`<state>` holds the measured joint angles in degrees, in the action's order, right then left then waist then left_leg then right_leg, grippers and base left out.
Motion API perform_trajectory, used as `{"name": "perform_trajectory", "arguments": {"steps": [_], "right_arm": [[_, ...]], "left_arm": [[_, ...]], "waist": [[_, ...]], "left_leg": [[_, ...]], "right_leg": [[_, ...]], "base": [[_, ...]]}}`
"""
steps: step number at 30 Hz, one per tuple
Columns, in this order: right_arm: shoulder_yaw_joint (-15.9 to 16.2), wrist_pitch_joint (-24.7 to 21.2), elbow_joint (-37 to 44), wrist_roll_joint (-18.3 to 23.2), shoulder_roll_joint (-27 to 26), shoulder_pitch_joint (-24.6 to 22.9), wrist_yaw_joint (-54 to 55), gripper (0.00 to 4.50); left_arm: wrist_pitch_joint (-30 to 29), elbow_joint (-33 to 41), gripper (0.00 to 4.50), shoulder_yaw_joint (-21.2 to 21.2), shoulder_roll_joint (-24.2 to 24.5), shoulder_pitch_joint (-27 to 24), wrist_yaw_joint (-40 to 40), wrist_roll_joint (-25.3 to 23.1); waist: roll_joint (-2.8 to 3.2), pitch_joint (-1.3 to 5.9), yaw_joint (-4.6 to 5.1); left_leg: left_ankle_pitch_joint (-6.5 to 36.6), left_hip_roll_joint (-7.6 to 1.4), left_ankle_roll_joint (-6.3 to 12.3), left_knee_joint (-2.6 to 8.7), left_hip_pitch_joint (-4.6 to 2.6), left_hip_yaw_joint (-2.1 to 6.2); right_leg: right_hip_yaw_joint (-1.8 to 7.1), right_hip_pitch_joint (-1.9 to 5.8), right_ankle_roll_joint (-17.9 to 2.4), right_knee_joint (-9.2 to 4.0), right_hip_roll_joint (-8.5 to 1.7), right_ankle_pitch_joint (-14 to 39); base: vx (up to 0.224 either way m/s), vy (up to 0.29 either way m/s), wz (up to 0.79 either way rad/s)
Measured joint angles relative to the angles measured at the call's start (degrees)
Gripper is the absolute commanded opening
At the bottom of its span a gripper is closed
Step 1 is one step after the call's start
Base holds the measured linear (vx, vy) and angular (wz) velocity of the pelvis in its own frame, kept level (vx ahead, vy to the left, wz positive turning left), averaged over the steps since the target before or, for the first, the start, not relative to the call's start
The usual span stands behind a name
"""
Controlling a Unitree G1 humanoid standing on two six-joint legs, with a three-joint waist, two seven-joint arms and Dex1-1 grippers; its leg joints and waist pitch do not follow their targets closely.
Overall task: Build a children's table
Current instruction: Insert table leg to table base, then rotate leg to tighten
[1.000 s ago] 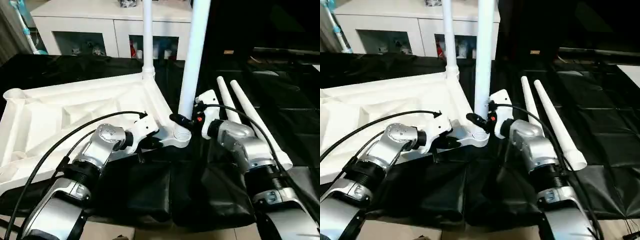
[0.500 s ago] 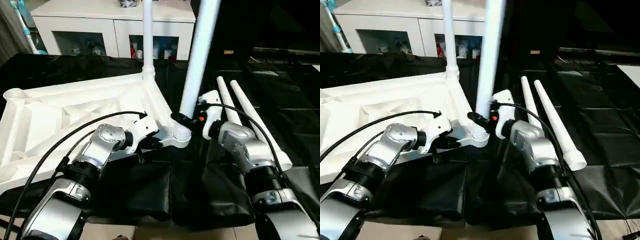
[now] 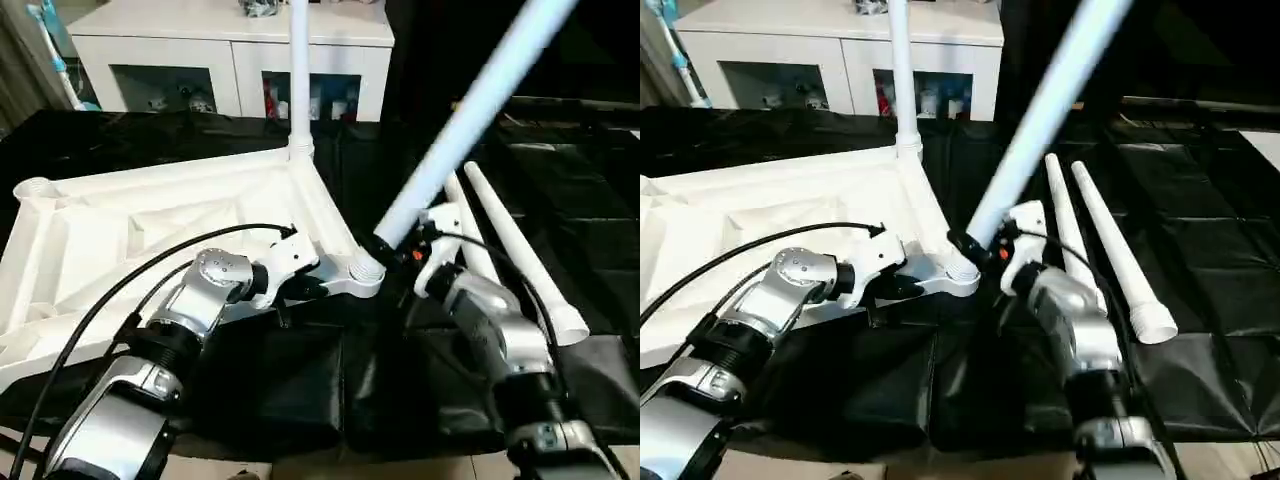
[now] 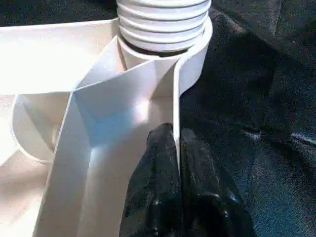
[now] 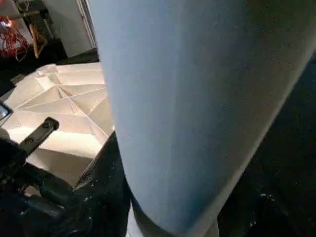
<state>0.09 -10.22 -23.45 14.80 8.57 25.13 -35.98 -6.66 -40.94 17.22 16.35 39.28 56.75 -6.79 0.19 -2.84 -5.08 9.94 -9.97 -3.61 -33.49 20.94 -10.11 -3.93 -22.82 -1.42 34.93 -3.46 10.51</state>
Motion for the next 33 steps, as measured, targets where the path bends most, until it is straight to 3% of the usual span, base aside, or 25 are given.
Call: {"name": "perform_trajectory", "arguments": {"steps": [9,19,33], "right_arm": [[6.18,-2.12,3.32,-5.63,3.67,1.57,-1.58,1.86],[7.35,-5.15,-3.22,-6.1,3.84,8.18,-3.34,1.86],[7.95,-3.65,-6.6,-6.48,3.05,9.02,-3.39,1.86]], "left_arm": [[0.45,-0.16,0.0,0.26,0.26,0.04,0.64,0.15],[0.43,0.38,0.0,0.2,1.16,-0.45,0.51,0.33],[-0.36,1.25,0.0,0.15,1.42,-1.15,-0.06,0.24]], "waist": [[-0.08,0.0,-0.04],[-0.32,-0.01,0.29],[-1.0,0.4,0.81]], "left_leg": [[0.0,0.0,0.0,0.0,-0.01,0.0],[-0.01,0.0,0.0,-0.02,-0.06,0.0],[-0.01,0.0,-0.01,-0.02,-0.16,0.0]], "right_leg": [[0.01,0.01,0.21,-0.01,0.0,0.12],[0.02,0.01,0.25,0.02,0.01,0.14],[0.05,0.08,0.26,0.02,0.01,0.15]], "base": [[0.0,0.0,0.0],[0.0,0.0,0.0],[0.0,0.0,0.0]]}}
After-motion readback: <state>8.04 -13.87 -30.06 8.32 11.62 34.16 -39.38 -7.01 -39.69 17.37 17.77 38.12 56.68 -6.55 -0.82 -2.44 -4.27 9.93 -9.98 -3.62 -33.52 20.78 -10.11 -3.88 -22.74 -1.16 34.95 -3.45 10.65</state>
